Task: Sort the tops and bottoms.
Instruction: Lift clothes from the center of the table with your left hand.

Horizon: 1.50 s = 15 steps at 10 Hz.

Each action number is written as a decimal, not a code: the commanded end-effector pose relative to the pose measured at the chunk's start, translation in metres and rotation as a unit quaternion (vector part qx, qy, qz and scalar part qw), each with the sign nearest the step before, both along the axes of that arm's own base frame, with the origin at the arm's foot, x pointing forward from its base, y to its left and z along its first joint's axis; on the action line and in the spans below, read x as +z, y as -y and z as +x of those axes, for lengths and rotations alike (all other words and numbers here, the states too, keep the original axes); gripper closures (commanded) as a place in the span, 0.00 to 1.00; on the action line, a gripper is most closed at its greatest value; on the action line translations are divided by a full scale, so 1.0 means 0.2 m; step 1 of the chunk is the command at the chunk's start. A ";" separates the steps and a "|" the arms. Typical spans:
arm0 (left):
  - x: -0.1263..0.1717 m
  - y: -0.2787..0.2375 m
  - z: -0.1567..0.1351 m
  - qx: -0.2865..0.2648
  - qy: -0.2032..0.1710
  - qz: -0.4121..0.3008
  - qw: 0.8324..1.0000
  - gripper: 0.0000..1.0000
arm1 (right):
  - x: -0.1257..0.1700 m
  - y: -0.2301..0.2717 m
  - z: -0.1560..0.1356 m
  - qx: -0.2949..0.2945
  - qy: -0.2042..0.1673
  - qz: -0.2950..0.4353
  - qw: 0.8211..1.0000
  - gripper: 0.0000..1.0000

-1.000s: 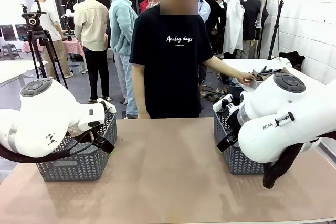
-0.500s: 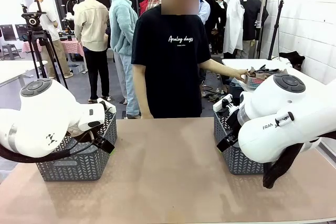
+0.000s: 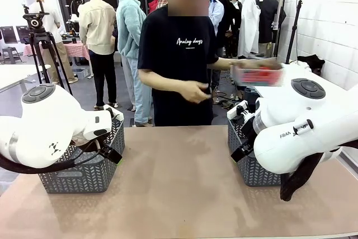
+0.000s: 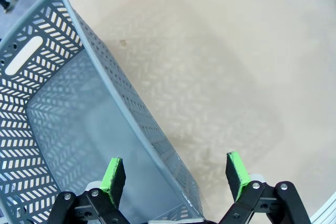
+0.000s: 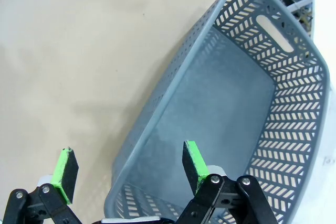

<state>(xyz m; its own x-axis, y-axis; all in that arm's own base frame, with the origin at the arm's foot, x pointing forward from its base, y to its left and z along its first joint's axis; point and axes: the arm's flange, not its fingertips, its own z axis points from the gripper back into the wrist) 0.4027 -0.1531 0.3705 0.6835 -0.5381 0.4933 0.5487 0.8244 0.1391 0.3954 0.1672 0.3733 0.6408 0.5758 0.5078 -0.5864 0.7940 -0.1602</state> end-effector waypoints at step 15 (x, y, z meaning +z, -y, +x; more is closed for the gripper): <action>0.57 -0.28 -0.22 -0.080 0.004 -0.114 0.990 0.00 | 0.58 0.30 -0.16 -0.055 0.092 0.120 0.987 0.00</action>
